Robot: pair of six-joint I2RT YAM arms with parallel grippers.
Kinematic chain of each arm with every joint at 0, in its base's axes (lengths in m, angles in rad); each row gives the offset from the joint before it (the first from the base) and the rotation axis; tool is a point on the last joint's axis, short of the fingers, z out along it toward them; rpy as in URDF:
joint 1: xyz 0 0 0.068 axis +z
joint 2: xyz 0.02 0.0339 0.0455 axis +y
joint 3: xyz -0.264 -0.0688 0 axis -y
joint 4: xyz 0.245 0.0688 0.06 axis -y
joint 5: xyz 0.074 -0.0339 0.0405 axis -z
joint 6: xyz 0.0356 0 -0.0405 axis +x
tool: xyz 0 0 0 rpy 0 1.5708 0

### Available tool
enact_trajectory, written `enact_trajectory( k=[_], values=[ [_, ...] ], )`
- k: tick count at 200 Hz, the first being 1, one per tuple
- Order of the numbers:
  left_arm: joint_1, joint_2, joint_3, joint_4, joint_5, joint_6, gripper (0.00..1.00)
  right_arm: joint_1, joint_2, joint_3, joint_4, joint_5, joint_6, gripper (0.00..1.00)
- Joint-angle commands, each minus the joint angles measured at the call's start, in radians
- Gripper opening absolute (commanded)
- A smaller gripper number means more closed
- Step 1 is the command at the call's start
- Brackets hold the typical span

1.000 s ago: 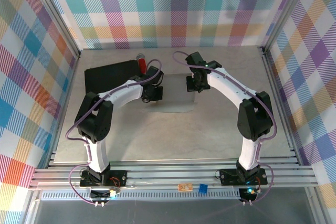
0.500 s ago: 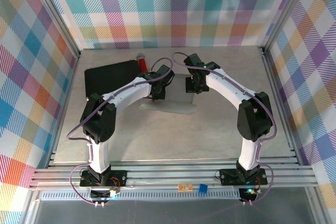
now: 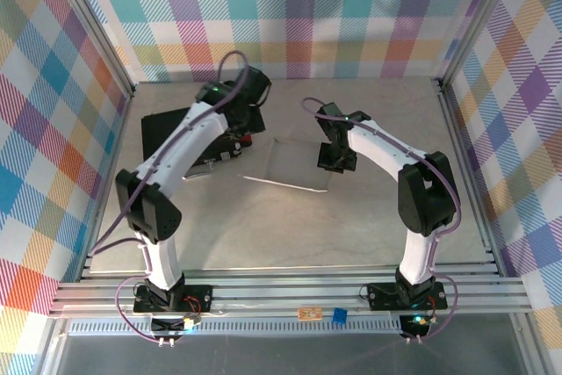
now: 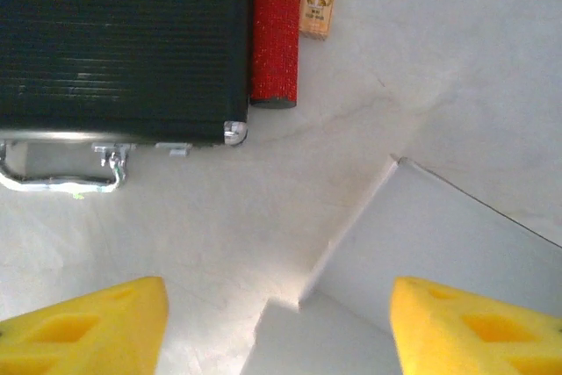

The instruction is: Fold the paper box

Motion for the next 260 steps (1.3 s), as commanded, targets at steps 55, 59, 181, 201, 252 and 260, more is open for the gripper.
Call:
enact_trajectory(
  k=[55,59,181,201,252,260],
  values=[
    [-0.085,-0.15,-0.071,-0.211,0.37,-0.596,0.73,-0.023,-0.046,-0.107,0.075,-0.016,0.313,0.0],
    [-0.091,-0.147,-0.078,-0.222,0.381,-0.617,0.74,-0.023,-0.046,-0.111,0.08,-0.016,0.317,0.0],
    [-0.157,0.089,-0.152,-0.05,0.408,-0.709,0.62,-0.022,-0.05,-0.175,0.148,-0.087,0.385,0.0],
    [-0.158,0.094,-0.175,-0.043,0.393,-0.697,0.58,-0.022,-0.058,-0.184,0.15,-0.093,0.389,0.0],
    [-0.159,-0.008,-0.169,0.013,0.323,-0.7,0.88,-0.024,-0.066,-0.19,0.146,-0.095,0.392,0.0],
    [-0.16,-0.024,-0.155,0.006,0.309,-0.699,0.97,-0.023,-0.065,-0.188,0.146,-0.096,0.394,0.0]
  ],
)
